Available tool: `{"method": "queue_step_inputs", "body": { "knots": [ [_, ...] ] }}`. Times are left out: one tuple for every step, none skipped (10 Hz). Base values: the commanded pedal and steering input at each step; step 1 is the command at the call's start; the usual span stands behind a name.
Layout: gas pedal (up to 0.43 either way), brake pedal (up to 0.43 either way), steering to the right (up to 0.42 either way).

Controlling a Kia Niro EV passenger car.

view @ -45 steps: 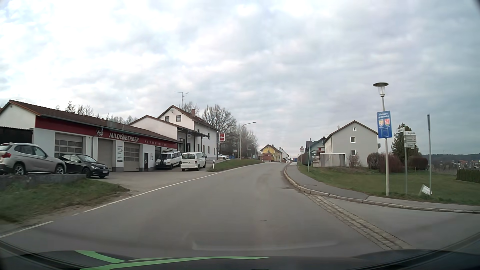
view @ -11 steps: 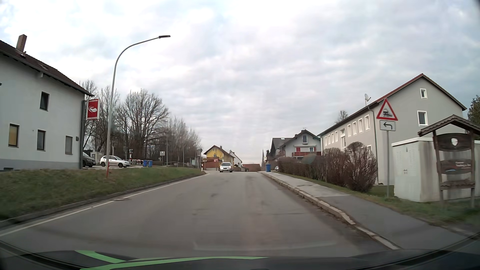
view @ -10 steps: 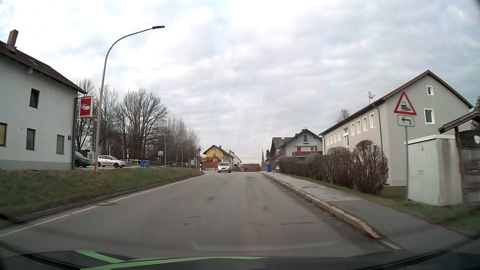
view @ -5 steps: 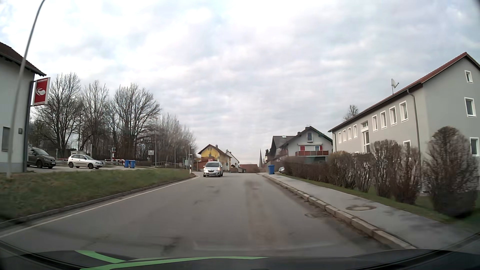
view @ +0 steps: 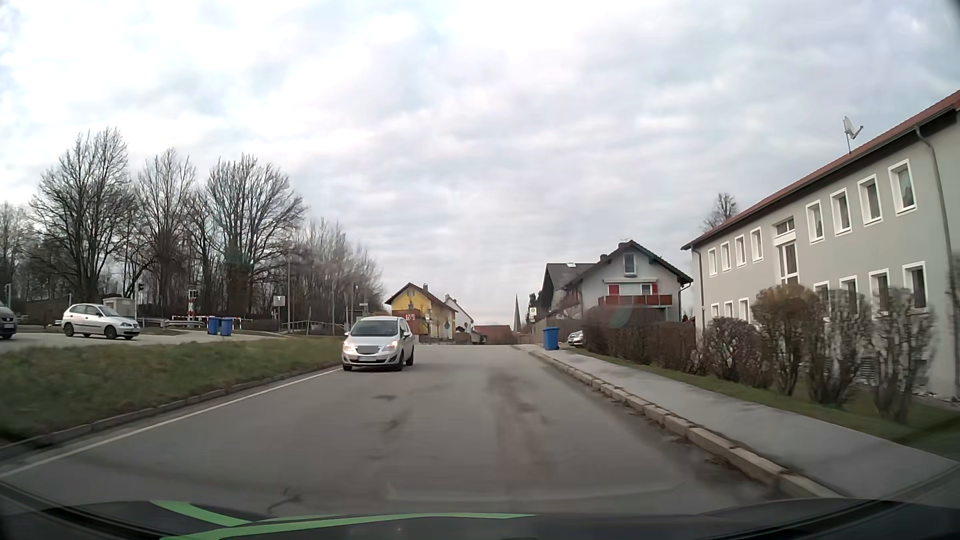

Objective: Follow the waypoints while adhering to traffic rules and regulations

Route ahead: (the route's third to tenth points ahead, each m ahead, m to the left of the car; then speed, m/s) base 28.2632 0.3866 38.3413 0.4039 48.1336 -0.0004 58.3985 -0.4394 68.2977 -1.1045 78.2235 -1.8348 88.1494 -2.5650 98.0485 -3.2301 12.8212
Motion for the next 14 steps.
{"method": "queue_step_inputs", "body": {
  "knots": [
    [0.177, 0.0, 0.006],
    [0.169, 0.0, 0.006],
    [0.169, 0.0, 0.005],
    [0.157, 0.0, 0.005],
    [0.157, 0.0, 0.005],
    [0.157, 0.0, 0.004],
    [0.157, 0.0, 0.004],
    [0.157, 0.0, 0.004],
    [0.157, 0.0, 0.004],
    [0.15, 0.0, 0.004],
    [0.15, 0.0, 0.004],
    [0.15, 0.0, 0.004],
    [0.15, 0.0, 0.003],
    [0.15, 0.0, 0.003]
  ]
}}
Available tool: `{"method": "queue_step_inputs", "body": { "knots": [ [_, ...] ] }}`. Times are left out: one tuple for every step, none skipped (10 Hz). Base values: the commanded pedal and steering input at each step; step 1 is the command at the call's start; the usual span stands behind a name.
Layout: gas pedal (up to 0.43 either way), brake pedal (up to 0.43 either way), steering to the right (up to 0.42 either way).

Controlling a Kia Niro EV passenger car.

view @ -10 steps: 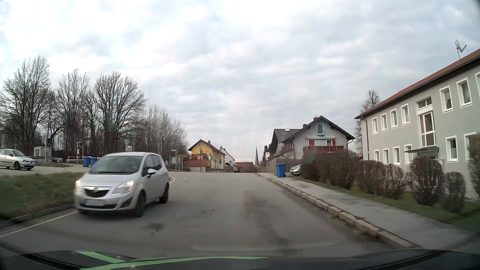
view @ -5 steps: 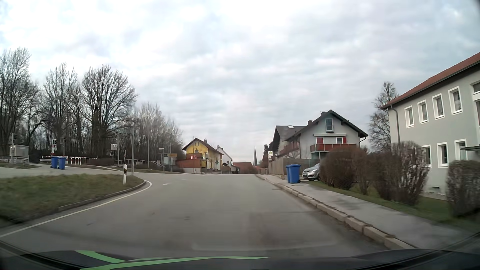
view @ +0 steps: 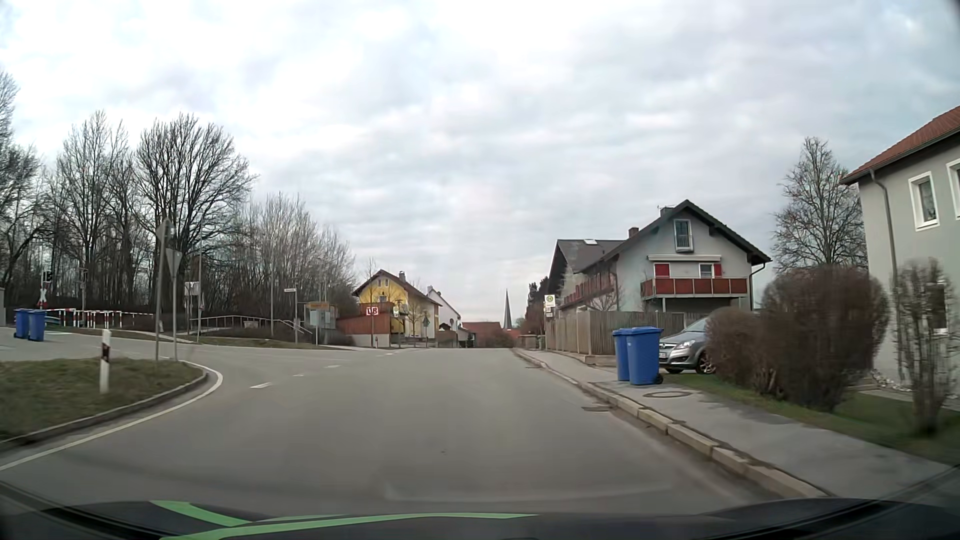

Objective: Follow the waypoints while adhering to traffic rules and regulations

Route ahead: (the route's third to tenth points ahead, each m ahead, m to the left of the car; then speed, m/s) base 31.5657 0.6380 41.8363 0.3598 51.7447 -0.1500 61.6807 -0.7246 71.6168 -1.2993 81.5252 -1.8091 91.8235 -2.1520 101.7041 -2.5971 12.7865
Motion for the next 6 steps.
{"method": "queue_step_inputs", "body": {
  "knots": [
    [0.15, 0.0, 0.003],
    [0.15, 0.0, 0.003],
    [0.15, 0.0, 0.002],
    [0.13, 0.0, 0.001],
    [0.13, 0.0, 0.001],
    [0.13, 0.0, 0.001]
  ]
}}
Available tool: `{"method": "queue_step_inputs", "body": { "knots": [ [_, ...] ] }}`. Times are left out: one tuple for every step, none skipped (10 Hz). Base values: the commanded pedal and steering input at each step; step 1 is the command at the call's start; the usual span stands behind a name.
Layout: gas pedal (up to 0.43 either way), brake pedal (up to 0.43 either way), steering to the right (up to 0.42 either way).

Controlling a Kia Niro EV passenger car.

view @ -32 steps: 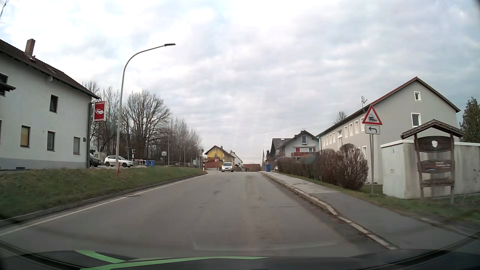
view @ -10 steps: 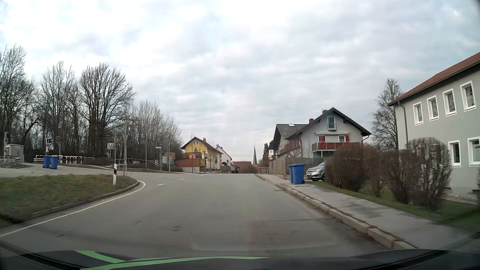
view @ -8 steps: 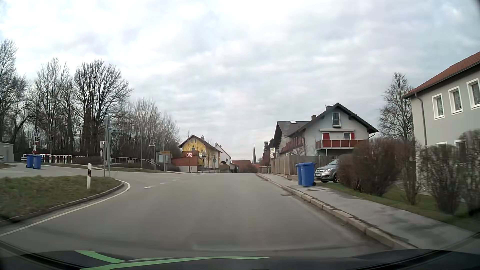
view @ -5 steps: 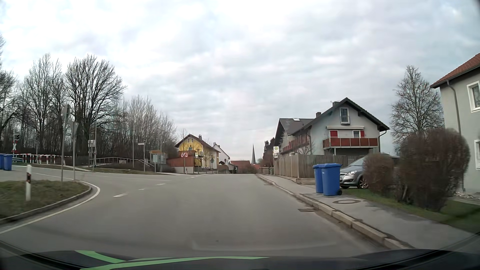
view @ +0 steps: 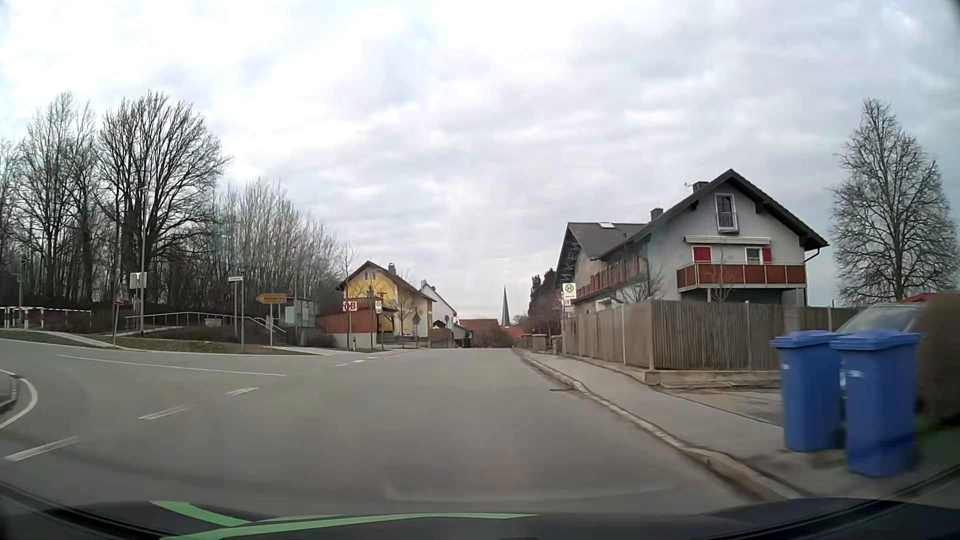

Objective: Follow the waypoints while adhering to traffic rules and regulations

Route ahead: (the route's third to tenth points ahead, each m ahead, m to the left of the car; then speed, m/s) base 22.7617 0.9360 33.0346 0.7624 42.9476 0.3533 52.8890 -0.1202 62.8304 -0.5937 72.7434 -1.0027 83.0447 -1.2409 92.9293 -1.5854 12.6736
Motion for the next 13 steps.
{"method": "queue_step_inputs", "body": {
  "knots": [
    [0.13, 0.0, 0.001],
    [0.13, 0.0, 0.001],
    [0.13, 0.0, 0.001],
    [0.13, 0.0, 0.001],
    [0.138, 0.0, 0.001],
    [0.138, 0.0, 0.001],
    [0.138, 0.0, 0.001],
    [0.15, 0.0, 0.001],
    [0.15, 0.0, 0.001],
    [0.15, 0.0, 0.001],
    [0.15, 0.0, 0.002],
    [0.15, 0.0, 0.003],
    [0.15, 0.0, 0.004]
  ]
}}
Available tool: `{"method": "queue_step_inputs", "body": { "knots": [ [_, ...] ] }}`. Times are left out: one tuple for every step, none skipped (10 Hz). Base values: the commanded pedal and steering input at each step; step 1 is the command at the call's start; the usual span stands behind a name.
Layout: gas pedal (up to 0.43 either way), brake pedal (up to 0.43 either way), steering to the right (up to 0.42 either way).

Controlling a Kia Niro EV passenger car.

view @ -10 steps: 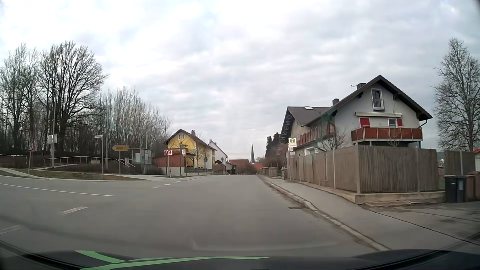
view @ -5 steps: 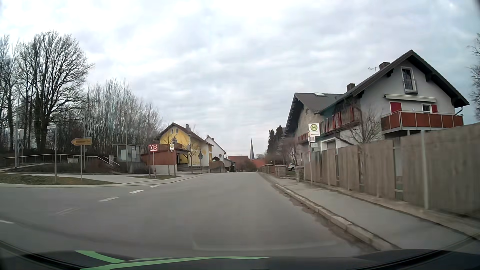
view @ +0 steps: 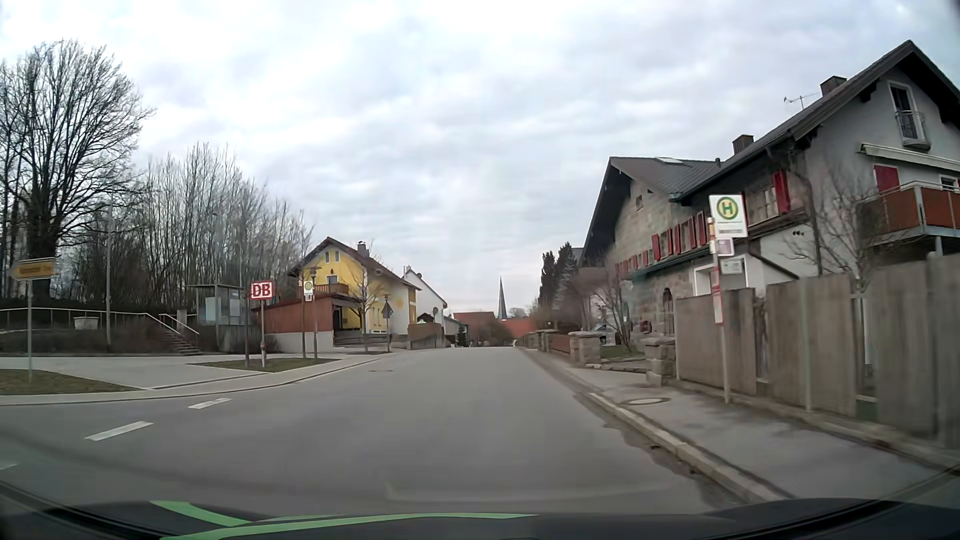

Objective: Follow the waypoints while adhering to traffic rules and regulations

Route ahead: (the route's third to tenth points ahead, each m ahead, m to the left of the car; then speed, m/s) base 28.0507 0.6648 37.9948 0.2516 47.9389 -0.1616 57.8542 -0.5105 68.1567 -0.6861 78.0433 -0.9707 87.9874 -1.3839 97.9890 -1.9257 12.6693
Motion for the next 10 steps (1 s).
{"method": "queue_step_inputs", "body": {
  "knots": [
    [0.15, 0.0, 0.005],
    [0.15, 0.0, 0.005],
    [0.15, 0.0, 0.005],
    [0.15, 0.0, 0.005],
    [0.15, 0.0, 0.006],
    [0.138, 0.0, 0.007],
    [0.138, 0.0, 0.007],
    [0.138, 0.0, 0.007],
    [0.138, 0.0, 0.007],
    [0.138, 0.0, 0.007]
  ]
}}
